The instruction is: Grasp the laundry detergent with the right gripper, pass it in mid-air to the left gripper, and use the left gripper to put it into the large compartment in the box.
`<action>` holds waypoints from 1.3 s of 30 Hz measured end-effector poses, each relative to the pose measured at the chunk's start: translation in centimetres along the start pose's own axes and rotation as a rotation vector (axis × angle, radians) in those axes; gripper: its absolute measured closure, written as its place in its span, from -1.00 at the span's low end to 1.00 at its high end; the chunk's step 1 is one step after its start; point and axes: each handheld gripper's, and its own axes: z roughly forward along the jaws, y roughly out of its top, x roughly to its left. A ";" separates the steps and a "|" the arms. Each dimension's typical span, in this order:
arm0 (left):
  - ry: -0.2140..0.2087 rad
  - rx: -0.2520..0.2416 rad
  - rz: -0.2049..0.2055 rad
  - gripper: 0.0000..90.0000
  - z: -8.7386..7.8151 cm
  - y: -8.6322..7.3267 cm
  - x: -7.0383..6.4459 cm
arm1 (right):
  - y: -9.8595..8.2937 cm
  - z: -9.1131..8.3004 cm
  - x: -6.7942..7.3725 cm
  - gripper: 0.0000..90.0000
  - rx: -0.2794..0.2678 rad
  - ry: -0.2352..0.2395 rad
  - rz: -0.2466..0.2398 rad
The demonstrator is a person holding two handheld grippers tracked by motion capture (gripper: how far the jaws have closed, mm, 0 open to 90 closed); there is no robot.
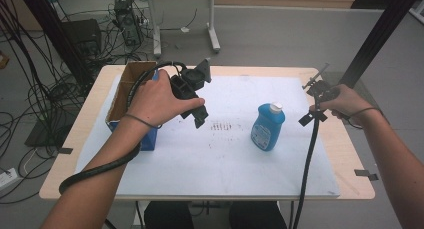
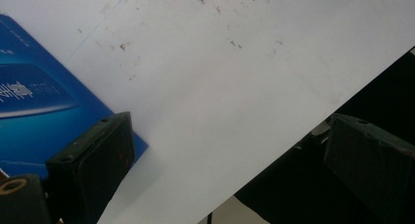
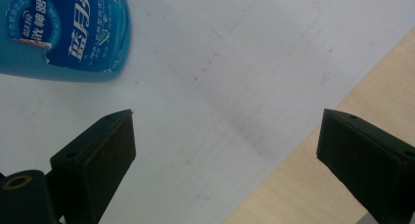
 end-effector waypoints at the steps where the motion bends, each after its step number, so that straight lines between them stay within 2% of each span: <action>1: 0.000 0.000 0.000 -0.89 0.0 0.0 0.0 | 0.0 0.0 0.0 -0.84 0.000 0.000 0.000; 23: 0.000 0.007 0.008 -0.88 0.0 0.5 0.1 | -1.2 -0.1 0.2 -0.83 -0.023 -0.003 0.006; 30: -0.001 0.013 0.006 -0.89 0.3 0.5 0.2 | -2.0 -0.5 0.9 -0.83 -0.041 -0.008 0.019; 33: -0.004 0.017 0.006 -0.89 0.4 0.6 0.2 | -2.5 -0.5 1.4 -0.83 -0.056 -0.010 0.009; 39: 0.000 0.026 0.007 -0.89 0.5 0.6 0.3 | -3.0 -0.2 1.8 -0.83 -0.049 -0.006 0.001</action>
